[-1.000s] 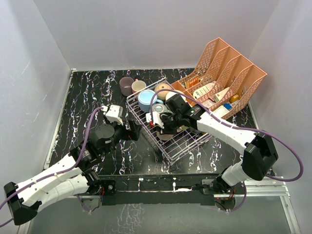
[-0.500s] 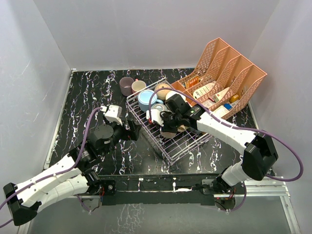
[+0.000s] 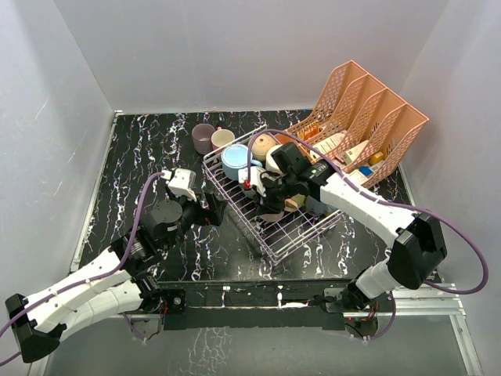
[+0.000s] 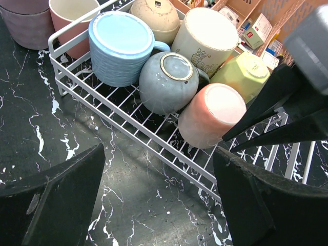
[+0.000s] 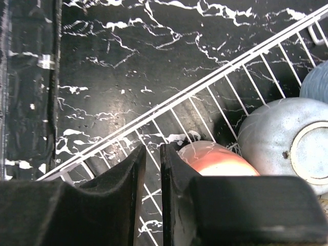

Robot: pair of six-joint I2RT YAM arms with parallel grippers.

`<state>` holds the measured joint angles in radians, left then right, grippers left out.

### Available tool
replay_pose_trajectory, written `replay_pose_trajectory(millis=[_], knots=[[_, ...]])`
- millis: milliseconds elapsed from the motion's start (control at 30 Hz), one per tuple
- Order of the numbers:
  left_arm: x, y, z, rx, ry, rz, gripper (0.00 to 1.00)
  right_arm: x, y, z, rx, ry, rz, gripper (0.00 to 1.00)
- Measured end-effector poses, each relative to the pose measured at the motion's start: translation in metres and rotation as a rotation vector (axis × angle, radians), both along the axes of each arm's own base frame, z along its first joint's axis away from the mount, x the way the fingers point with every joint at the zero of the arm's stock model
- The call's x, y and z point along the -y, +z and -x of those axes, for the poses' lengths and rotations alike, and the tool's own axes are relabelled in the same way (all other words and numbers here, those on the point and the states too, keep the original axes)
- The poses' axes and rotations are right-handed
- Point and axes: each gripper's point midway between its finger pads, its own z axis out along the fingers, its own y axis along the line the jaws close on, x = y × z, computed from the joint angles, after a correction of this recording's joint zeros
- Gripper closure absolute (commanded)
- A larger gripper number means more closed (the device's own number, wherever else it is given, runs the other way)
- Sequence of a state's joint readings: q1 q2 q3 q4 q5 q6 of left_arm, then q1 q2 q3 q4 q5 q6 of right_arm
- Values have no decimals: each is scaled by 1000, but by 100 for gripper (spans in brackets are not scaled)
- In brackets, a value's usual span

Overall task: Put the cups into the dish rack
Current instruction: Adjust the cup in the dish rack, then pick up the cup at the center of the board.

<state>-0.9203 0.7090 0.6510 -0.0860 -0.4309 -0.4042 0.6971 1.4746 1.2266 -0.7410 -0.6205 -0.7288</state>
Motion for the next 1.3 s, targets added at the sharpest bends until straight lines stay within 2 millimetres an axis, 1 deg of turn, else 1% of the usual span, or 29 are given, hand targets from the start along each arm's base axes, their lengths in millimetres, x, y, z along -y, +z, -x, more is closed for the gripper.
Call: replay_pose_trajectory(millis=[133,333,433,567,633,767,833,1000,1100,1200,1300], knots=[[0,-1,0,-2,0,-3,16,-2,11,4,-52,27,-67,78],[3,-7,-2,-15,-1,-20,16,7,24,2,-104,25,-146,77],[4,-10,-3,-21,-1,-30,16,20,35,-3,-108,-1,-200,76],[6,-12,-4,-25,-2,-34,16,45,48,-10,-98,-62,-268,75],[7,-13,-5,-28,-4,-37,16,54,55,-13,-83,-87,-298,74],[11,-13,-6,-32,-11,-39,16,69,64,-15,-62,-127,-353,73],[12,-13,-6,-34,-14,-39,16,71,66,-14,-59,-132,-368,73],[16,-13,-7,-39,-25,-40,16,65,62,-3,-83,-84,-383,75],[18,-12,-8,-42,-27,-41,16,48,55,11,-80,-5,-359,79],[19,-14,-8,-47,-29,-45,16,28,39,26,-82,72,-302,88],[19,-16,-8,-52,-29,-45,16,17,19,31,-96,96,-231,91]])
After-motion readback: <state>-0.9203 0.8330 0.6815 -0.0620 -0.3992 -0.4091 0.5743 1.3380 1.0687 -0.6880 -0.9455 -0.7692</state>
